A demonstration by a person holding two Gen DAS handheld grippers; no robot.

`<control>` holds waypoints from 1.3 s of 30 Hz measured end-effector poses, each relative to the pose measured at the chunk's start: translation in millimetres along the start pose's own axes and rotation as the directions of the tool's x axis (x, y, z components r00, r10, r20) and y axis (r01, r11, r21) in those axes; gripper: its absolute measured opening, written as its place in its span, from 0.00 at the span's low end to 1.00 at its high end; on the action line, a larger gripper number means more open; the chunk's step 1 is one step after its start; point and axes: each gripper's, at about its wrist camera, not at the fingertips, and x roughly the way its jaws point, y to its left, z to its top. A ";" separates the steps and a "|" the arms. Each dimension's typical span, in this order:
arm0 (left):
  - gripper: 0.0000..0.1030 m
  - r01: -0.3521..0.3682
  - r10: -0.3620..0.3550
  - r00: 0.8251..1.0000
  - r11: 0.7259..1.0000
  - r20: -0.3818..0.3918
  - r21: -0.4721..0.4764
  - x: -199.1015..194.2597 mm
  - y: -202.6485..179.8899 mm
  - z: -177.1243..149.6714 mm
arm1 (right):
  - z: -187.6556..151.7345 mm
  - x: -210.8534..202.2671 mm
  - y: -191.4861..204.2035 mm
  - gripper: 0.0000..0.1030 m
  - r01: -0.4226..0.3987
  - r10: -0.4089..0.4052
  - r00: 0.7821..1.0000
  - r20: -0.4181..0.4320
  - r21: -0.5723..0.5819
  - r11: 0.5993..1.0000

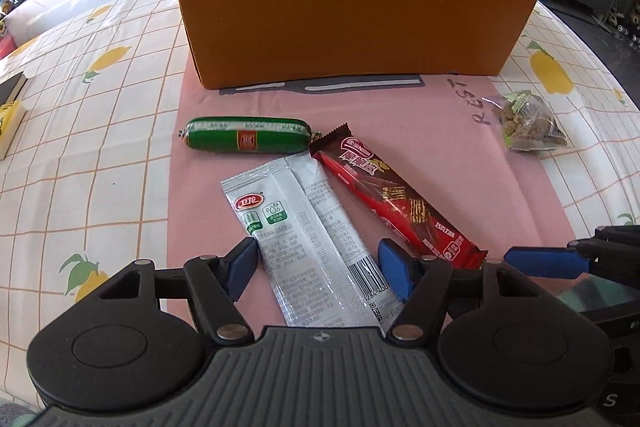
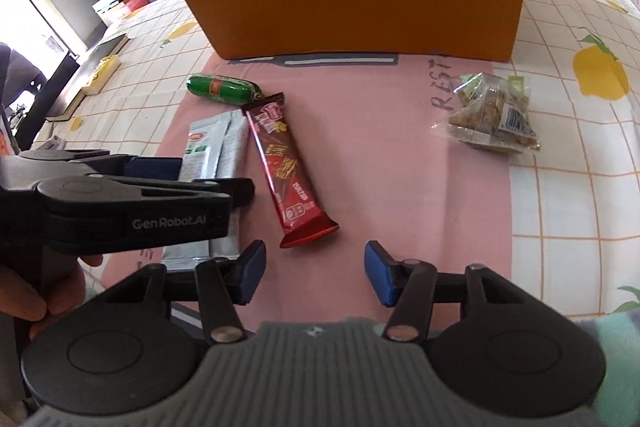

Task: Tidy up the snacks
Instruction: 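Grasp the white wafer pack with the left tool while the right tool grasps the red chocolate bar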

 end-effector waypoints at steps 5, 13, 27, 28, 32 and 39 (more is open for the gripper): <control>0.79 -0.087 0.086 0.995 0.996 -0.047 -0.036 0.0 7.4 0.1 | 1.3 -1.5 15.7 0.60 0.060 -0.055 0.997 0.055 -0.100 0.993; 0.82 -0.117 0.102 0.989 0.982 -0.106 -0.150 2.6 27.6 5.5 | 14.3 9.9 34.1 0.65 0.132 -0.104 0.987 0.126 -0.245 0.961; 0.58 -0.111 0.103 0.993 0.979 -0.056 -0.169 -0.7 34.0 9.0 | 30.8 41.2 42.5 0.56 0.114 -0.091 0.991 0.094 -0.277 0.954; 0.57 -0.109 0.101 0.994 0.980 -0.051 -0.168 -1.1 33.6 8.7 | 30.3 42.0 44.4 0.53 0.120 -0.094 0.990 0.102 -0.284 0.951; 0.54 -0.099 0.096 0.995 0.981 -0.026 -0.170 -1.9 32.7 7.6 | 27.1 41.7 50.2 0.32 0.116 -0.084 0.990 0.115 -0.313 0.943; 0.53 -0.060 0.060 0.998 0.981 -0.005 -0.182 -4.4 35.0 6.3 | 24.5 38.3 50.3 0.20 0.133 -0.101 0.988 0.120 -0.297 0.945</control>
